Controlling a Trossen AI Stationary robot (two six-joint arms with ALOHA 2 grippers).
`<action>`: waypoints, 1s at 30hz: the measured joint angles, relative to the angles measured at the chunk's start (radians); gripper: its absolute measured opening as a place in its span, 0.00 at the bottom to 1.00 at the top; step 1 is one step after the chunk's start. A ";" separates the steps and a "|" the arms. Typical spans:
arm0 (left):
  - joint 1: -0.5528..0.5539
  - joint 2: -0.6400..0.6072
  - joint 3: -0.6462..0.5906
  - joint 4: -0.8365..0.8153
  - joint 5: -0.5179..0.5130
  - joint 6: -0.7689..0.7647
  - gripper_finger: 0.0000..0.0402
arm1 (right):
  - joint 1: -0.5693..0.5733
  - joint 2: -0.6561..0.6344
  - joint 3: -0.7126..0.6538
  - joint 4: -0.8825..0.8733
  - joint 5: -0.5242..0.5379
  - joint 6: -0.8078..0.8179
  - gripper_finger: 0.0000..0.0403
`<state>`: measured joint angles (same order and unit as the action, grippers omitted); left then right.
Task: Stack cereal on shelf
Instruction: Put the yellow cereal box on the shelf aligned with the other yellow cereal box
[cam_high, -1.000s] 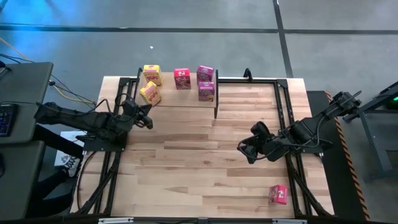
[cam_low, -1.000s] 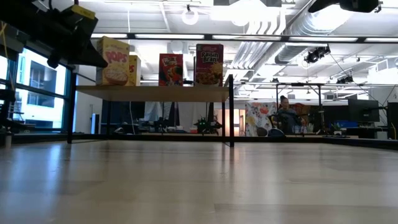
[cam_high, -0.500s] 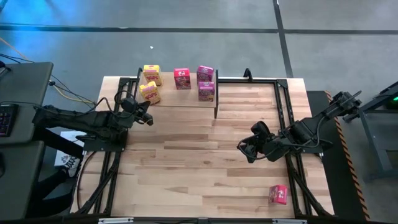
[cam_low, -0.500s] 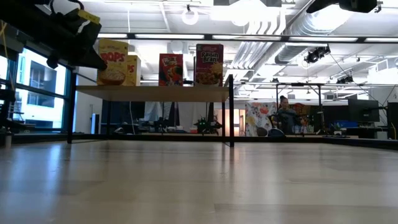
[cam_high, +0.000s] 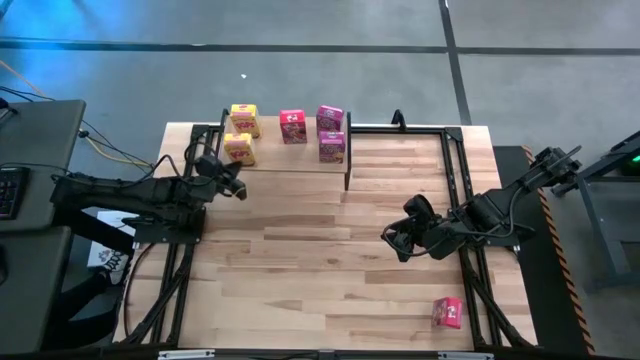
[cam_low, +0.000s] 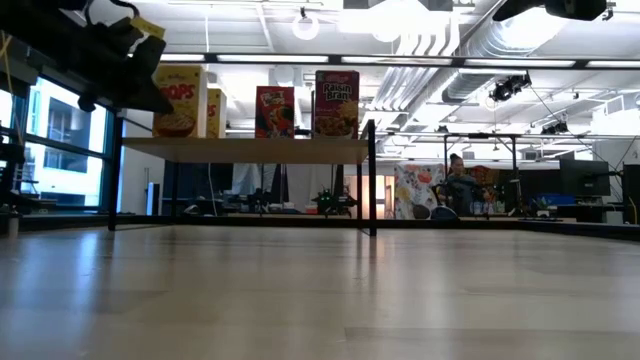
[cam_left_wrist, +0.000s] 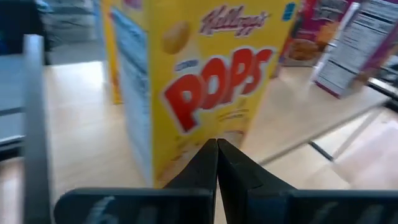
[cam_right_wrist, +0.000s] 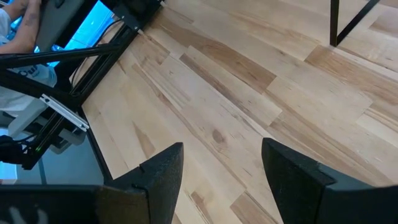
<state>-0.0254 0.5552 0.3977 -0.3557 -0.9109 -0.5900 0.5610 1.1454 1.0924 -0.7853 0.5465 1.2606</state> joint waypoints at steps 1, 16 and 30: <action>-0.001 0.000 0.000 0.008 0.016 0.000 0.00 | 0.000 0.000 0.000 0.000 0.000 0.000 0.53; -0.037 0.023 0.001 0.081 -0.057 -0.461 0.00 | 0.000 0.000 0.000 0.000 0.004 -0.002 0.53; -0.038 0.170 0.001 0.098 -0.148 -0.664 0.00 | 0.000 0.000 0.000 -0.003 0.038 -0.009 0.53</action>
<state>-0.0636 0.7256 0.3988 -0.2573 -1.0588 -1.2536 0.5606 1.1454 1.0924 -0.7887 0.5842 1.2518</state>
